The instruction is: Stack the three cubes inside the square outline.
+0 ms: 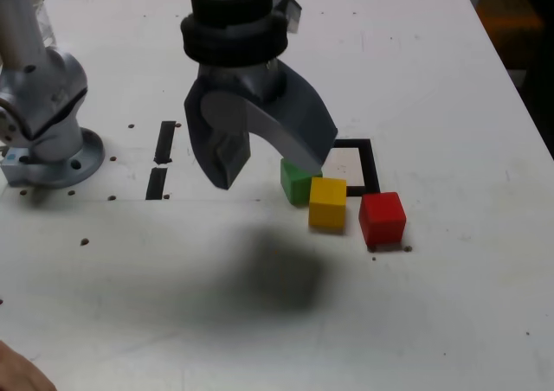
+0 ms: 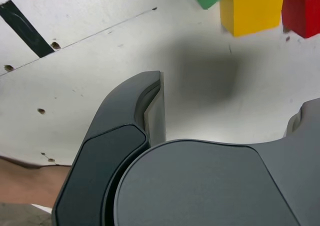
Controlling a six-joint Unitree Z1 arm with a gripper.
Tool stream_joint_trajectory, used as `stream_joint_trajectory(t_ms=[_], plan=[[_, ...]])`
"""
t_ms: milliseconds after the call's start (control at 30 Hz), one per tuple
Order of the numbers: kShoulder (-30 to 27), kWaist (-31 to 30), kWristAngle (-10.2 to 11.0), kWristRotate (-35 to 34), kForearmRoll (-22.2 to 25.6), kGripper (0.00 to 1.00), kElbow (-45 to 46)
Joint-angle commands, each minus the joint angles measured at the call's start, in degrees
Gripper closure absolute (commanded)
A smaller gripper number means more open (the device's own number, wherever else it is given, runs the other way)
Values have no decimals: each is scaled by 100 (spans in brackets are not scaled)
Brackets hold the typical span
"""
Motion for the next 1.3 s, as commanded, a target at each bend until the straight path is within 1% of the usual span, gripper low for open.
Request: stream_joint_trajectory(t_ms=[0,533,833,1067,1267], plan=[[104,-75,-55,-37,-50,5,-122],[683,-150,-296,-83,-189,6,-311],[787,-219,-317,-83,-294,6,-376],[941,-337,-339,-84,-375,6,-772],[1190,-359,-388,-91,-446,6,-1112]])
